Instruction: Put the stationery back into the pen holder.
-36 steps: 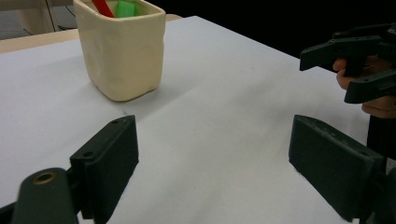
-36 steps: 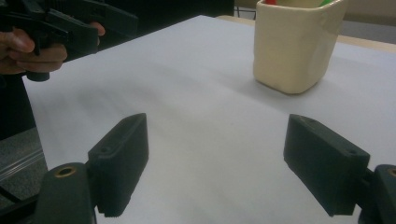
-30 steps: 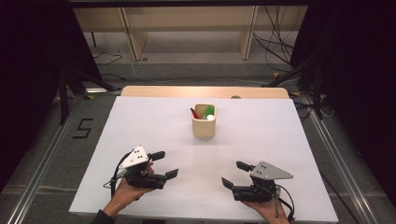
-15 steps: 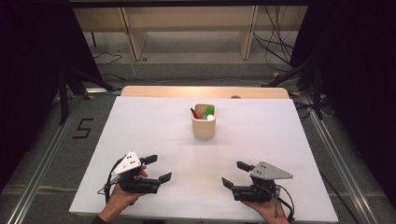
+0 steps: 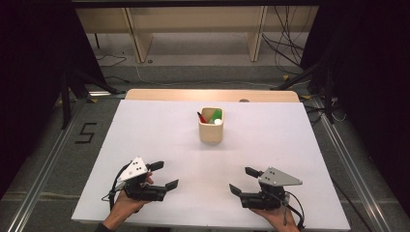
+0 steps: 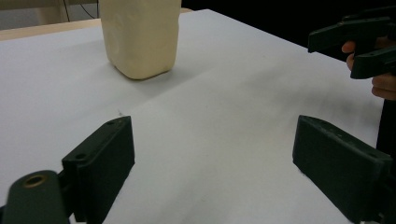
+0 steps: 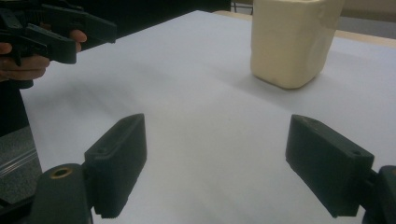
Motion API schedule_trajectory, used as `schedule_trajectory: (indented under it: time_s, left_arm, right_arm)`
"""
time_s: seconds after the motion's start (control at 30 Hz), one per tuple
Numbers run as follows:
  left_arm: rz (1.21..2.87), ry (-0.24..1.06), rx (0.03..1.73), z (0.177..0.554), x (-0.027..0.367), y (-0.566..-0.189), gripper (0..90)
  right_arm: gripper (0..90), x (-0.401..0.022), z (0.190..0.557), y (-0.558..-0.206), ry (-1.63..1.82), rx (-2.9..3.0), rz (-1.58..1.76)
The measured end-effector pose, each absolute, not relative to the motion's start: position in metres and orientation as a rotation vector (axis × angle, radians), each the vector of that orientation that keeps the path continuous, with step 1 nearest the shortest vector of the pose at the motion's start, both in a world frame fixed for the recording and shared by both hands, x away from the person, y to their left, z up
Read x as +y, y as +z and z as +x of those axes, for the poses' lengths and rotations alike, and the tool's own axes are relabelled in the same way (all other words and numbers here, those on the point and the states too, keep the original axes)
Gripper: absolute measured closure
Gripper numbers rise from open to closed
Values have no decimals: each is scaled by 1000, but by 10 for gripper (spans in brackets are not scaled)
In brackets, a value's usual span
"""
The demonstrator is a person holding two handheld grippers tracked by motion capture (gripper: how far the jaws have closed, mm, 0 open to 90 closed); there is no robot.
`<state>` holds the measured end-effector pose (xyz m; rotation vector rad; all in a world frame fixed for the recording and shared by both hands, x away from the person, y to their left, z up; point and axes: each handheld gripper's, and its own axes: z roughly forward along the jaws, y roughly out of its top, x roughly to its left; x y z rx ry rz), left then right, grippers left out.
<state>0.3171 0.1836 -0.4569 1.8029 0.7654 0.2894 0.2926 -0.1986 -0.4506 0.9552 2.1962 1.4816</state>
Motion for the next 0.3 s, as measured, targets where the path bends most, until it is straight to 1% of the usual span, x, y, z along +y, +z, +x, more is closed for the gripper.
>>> schedule_trajectory:
  time_s: [0.3]
  left_arm:
    - [1807, 294, 765, 317, 183, -458, 124]
  right_arm:
    - [212, -199, 293, -451, 1479, 2194, 955]
